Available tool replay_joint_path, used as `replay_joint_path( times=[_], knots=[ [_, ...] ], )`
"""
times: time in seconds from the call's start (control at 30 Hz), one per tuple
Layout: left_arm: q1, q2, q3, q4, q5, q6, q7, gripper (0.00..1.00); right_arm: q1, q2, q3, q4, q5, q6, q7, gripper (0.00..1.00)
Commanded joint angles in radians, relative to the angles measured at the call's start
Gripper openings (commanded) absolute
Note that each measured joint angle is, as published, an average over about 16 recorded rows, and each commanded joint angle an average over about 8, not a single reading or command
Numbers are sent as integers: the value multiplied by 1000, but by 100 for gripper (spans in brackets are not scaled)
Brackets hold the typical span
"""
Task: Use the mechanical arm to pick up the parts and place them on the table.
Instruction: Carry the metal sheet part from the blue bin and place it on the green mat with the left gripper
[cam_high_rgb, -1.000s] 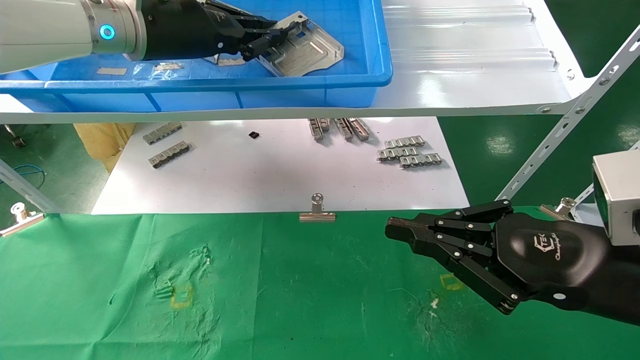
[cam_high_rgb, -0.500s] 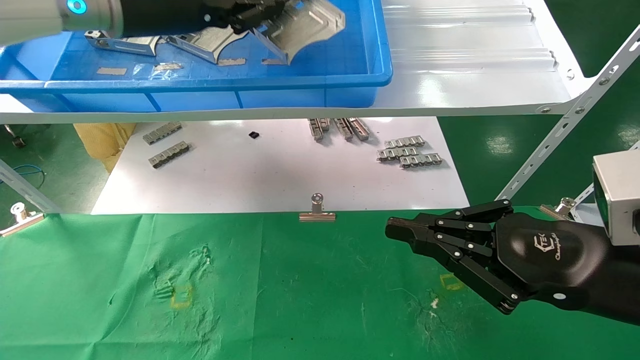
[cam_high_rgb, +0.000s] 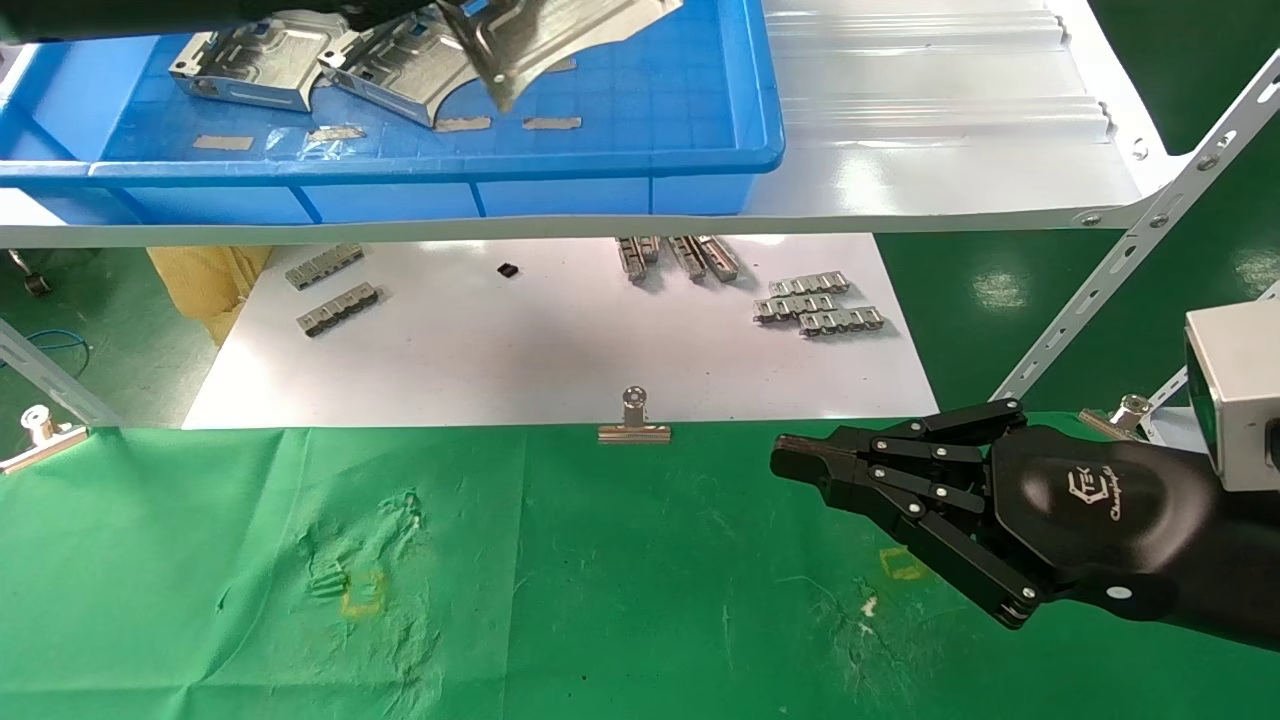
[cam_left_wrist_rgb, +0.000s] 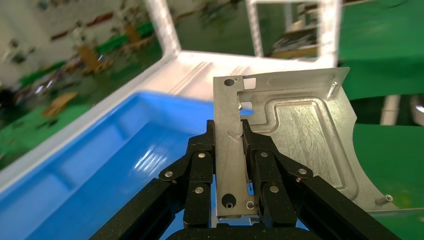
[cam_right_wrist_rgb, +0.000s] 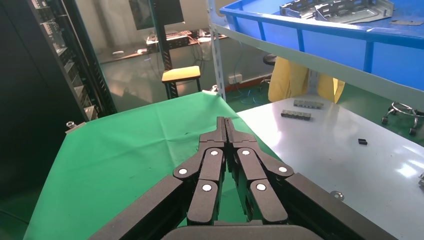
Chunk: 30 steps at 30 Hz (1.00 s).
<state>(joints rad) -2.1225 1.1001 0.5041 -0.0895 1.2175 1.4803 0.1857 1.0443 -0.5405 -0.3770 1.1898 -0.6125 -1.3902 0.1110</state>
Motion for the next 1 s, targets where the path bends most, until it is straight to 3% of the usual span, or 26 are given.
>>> replay_joint_path(
  times=[0.03, 0.23, 0.47, 0.73, 1.0],
  knots=[
    [-1, -24, -9, -1, -13, 66, 19, 0, 0, 0, 0, 0, 0, 0, 0, 0],
    [56, -89, -1, -103, -48, 123, 69, 0, 0, 0, 0, 0, 0, 0, 0, 0],
    [193, -207, 55, -377, -188, 128, 55, 0, 0, 0, 0, 0, 0, 0, 0, 0],
    [339, -383, 190, -670, -325, 119, 71, 0, 0, 0, 0, 0, 0, 0, 0, 0],
    [398, -460, 358, -765, -273, 114, 185, 0, 0, 0, 0, 0, 0, 0, 0, 0]
  ],
)
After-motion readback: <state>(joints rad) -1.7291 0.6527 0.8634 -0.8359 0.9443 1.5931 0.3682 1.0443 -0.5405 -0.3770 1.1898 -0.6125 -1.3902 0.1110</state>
